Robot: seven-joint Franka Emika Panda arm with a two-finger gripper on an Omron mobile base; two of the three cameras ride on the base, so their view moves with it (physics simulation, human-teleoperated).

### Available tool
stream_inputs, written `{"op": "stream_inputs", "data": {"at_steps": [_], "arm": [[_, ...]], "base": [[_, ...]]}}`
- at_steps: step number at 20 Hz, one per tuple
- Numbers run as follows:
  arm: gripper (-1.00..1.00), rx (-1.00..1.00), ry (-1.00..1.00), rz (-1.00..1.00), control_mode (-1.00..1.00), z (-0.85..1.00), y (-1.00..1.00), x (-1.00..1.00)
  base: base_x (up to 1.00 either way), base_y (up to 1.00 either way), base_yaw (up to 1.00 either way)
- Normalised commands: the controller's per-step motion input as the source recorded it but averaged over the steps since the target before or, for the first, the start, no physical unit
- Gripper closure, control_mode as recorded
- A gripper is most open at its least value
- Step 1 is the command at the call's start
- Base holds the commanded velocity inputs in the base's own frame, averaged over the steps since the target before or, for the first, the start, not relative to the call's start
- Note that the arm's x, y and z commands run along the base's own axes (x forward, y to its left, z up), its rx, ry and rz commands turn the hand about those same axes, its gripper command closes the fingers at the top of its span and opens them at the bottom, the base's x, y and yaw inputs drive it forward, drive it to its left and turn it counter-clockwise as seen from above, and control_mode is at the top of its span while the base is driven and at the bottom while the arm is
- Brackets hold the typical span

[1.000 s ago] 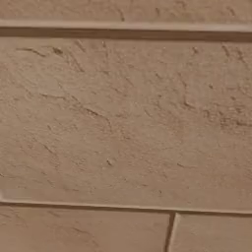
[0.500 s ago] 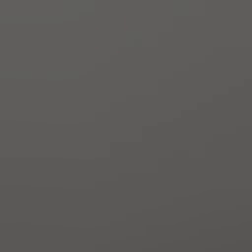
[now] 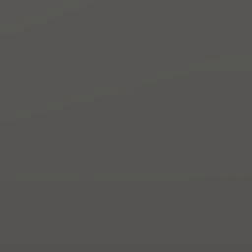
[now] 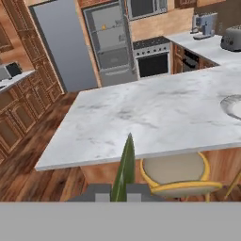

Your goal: Take the cheese, steak, and lemon wedge from the fridge and place them on the plate on the dining counter to create an appetizer plate.

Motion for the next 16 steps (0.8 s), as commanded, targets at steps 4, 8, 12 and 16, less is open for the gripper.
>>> {"op": "stream_inputs", "data": {"at_steps": [4,8,12,16], "arm": [[1.0,0.0,0.0,0.0,1.0,0.0,0.0,0.0],[1.0,0.0,0.0,0.0,1.0,0.0,0.0,0.0],[1.0,0.0,0.0,0.0,1.0,0.0,0.0,0.0],[1.0,0.0,0.0,0.0,1.0,0.0,0.0,0.0]], "base": [[-0.14,-1.0,0.0],[-0.04,-1.0,0.0],[0.0,-1.0,0.0],[0.28,-0.92,0.0]]}}
